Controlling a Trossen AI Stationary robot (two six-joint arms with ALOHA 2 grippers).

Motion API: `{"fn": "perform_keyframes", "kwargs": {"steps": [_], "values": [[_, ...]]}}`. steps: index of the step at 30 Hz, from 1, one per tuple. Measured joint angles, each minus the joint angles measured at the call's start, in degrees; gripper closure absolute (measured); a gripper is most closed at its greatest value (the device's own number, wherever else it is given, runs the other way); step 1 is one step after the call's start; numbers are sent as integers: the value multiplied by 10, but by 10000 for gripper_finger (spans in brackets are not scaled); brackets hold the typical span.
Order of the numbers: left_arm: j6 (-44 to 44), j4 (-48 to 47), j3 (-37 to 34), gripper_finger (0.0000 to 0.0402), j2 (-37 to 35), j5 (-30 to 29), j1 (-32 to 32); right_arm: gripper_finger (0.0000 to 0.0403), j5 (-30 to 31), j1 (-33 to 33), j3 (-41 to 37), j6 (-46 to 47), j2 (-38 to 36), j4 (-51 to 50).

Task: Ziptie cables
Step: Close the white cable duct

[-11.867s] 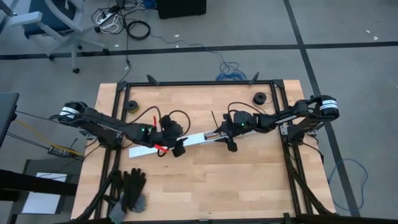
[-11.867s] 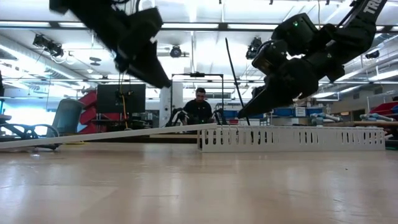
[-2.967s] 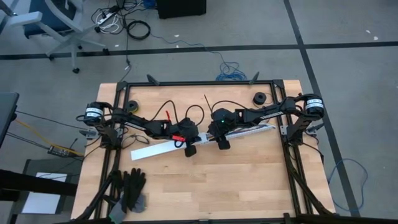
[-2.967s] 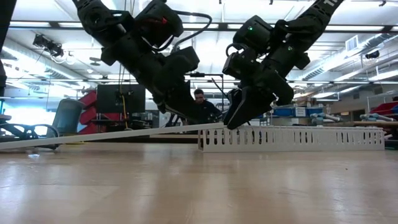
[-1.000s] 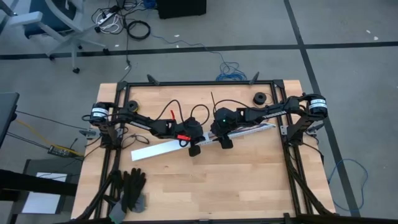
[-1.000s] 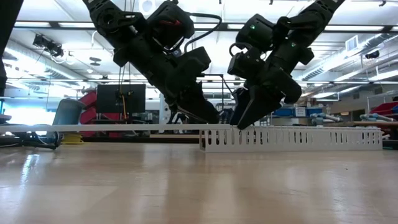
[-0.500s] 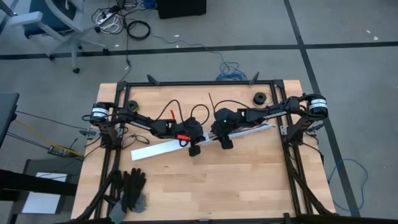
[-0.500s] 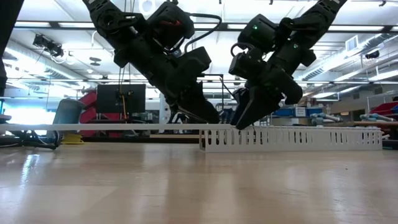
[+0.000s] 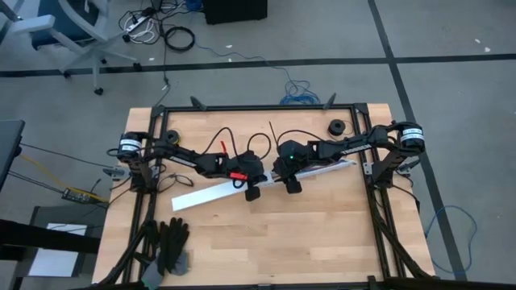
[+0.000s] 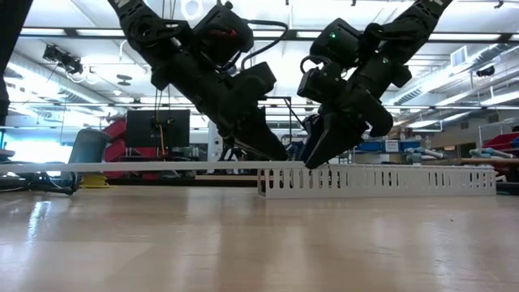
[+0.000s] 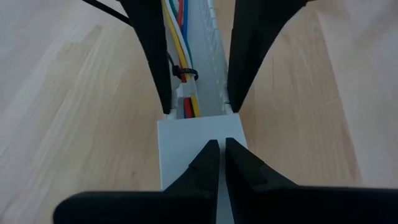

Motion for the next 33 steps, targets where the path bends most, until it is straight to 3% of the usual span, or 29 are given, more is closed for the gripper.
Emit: {"fn": "perform_keyframes", "kwargs": {"steps": [20, 33], "values": [[10, 14, 21, 402, 27, 25, 8, 218, -1, 0, -1, -1, 0, 5], [15, 0, 23, 402, 27, 23, 7, 169, 16, 0, -1, -2, -5, 10]]}}
